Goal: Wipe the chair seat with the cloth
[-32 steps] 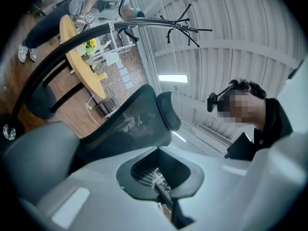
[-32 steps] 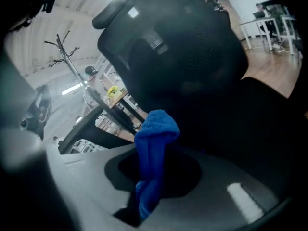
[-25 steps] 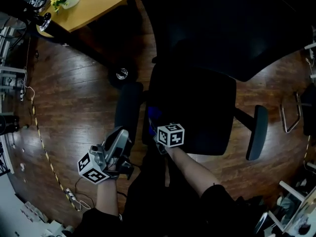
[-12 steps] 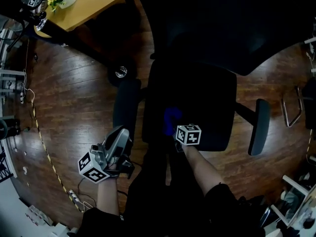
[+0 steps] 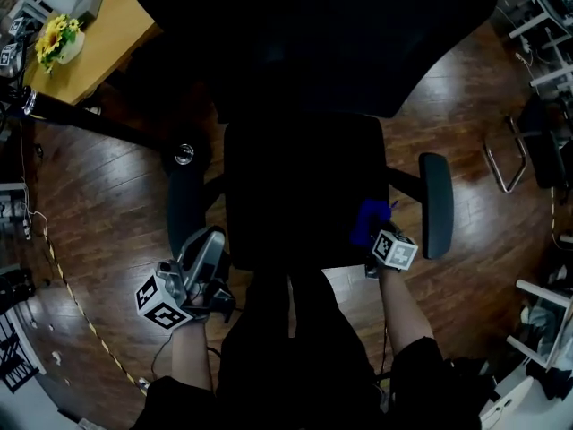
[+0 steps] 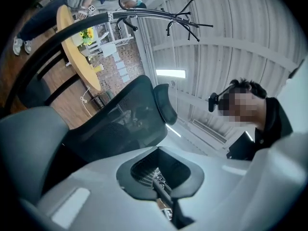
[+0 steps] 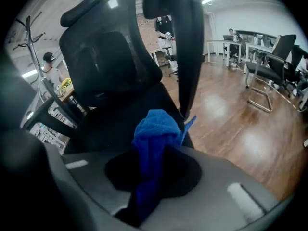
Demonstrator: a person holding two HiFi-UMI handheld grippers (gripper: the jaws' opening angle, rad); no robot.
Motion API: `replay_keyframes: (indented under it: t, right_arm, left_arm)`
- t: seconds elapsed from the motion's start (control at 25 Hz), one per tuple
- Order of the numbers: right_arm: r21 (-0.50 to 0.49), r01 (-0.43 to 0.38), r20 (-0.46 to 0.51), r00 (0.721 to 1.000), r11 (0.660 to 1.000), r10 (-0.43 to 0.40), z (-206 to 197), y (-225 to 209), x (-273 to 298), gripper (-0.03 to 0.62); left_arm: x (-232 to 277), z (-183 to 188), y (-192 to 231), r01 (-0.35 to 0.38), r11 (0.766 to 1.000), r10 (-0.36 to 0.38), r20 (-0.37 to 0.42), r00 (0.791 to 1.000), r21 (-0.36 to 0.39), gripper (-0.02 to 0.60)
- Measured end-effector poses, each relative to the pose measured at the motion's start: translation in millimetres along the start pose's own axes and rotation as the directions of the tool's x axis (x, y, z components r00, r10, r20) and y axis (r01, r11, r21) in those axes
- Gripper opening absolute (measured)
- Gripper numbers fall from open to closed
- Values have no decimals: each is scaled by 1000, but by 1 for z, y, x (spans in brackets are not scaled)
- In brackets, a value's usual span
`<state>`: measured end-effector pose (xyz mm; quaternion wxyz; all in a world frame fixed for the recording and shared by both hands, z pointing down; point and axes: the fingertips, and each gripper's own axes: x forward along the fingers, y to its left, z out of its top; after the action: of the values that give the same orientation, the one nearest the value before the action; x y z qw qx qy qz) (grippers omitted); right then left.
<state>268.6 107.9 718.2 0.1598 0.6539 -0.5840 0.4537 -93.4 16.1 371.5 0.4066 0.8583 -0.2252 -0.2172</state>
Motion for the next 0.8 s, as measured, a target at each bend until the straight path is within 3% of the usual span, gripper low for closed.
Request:
replay_keyframes:
  t: [0.24, 0.36, 0.48, 0.56, 0.8]
  right_arm:
    - [-4, 10, 22, 1000, 1000, -10, 9, -11, -10, 63]
    - [-83, -3, 32, 999, 997, 5, 14, 13, -15, 63]
    - [-171, -131, 12, 991, 977, 135, 5, 77, -7, 63]
    - [-195, -239, -25, 971, 951, 239, -8, 134, 0, 63]
    - [-206, -495, -158, 868, 844, 470, -50, 298, 16, 63]
  left_arm:
    - [18, -1, -11, 24, 1000, -24, -24, 999, 3, -8]
    - [18, -1, -12, 25, 1000, -24, -17, 1000, 8, -8]
    - [13, 2, -10, 15, 1000, -15, -2, 1000, 10, -8]
    - [7, 7, -7, 1, 1000, -1, 15, 1000, 12, -8]
    - [-19, 24, -2, -52, 998, 50, 81, 995, 28, -8]
